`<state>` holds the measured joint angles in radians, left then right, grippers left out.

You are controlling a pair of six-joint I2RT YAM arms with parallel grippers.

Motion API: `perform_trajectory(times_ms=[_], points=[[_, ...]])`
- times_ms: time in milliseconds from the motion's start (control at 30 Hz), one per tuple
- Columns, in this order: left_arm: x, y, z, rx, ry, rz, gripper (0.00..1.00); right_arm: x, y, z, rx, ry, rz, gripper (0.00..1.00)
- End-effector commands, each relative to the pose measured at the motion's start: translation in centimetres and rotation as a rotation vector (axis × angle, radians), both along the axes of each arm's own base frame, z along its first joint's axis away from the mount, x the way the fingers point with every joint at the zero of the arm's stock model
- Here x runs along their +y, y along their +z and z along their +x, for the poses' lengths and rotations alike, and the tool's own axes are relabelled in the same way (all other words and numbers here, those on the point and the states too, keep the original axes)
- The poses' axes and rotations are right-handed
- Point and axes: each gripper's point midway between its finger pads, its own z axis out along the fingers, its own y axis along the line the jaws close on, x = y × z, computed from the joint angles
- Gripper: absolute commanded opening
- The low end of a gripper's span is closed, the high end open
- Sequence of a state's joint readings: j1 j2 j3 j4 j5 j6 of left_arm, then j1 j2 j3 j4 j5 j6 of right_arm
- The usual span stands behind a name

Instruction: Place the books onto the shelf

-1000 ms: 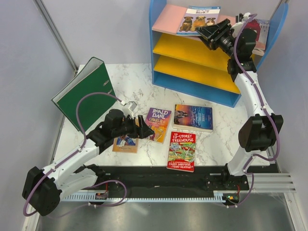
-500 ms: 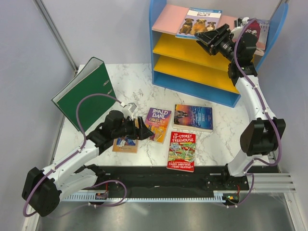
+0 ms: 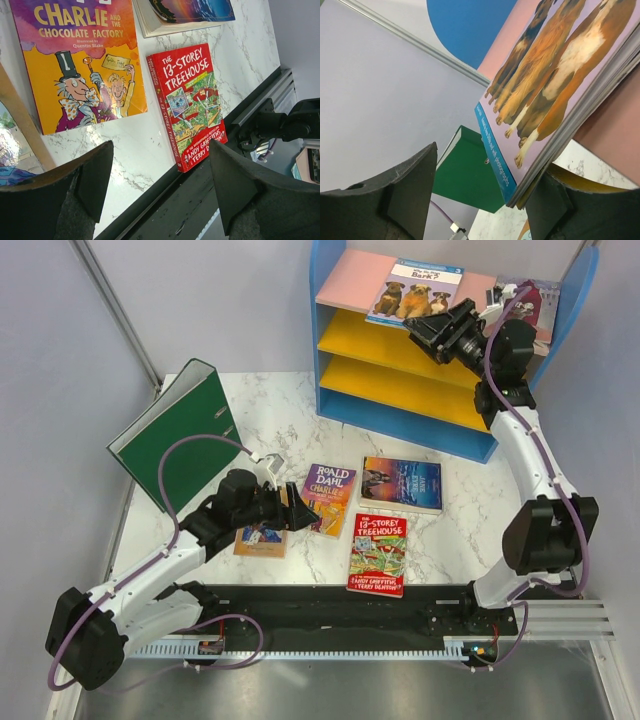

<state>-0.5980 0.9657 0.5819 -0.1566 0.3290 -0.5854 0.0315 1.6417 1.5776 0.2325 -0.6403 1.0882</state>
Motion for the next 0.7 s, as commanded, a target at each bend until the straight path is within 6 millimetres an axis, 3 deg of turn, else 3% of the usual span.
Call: perform_trajectory(times_ms=[0, 233, 667], points=[[0.2, -0.1, -0.2, -0.022, -0.001, 0.008, 0.83, -0.5, -3.8, 0.2, 0.106, -0.015, -0.017, 0.73], [0.3, -0.4, -0.3, -0.015, -0.002, 0.012, 0.84, -0.6, -6.3, -0.4, 0.145, -0.018, -0.039, 0.8], [0.5, -0.5, -0.5, -0.018, 0.007, 0.006, 0.85, -0.8, -8.3, -2.6, 0.16, -0.019, -0.103, 0.83]])
